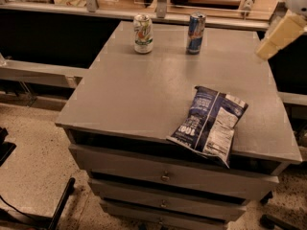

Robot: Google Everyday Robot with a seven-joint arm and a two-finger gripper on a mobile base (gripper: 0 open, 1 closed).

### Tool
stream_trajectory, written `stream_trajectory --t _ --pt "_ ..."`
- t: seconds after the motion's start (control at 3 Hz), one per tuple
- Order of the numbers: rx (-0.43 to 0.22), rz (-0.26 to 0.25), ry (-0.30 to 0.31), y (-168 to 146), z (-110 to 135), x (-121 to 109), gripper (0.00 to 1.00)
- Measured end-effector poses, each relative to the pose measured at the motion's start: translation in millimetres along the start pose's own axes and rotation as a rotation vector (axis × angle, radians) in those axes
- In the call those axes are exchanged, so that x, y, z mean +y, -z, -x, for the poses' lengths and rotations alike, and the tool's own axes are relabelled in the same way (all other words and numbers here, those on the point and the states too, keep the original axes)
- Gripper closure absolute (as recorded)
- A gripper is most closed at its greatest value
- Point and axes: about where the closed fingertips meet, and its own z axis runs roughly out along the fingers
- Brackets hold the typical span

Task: Move redbull can near blue chip bag

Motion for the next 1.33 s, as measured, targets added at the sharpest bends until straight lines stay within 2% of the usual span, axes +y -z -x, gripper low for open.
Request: stream_trajectory --t 0.33,0.67,1.0,1.33 --pt "-0.164 -0.049 -0.101 -27 17 -58 0.00" --pt "-0.358 -0.091 -0.216 -54 45 -97 0.00" --pt "-0.499 -0.131 -0.314 -87 70 -120 0.00" --pt "-0.561 -0.160 -0.419 -135 83 -129 0.00"
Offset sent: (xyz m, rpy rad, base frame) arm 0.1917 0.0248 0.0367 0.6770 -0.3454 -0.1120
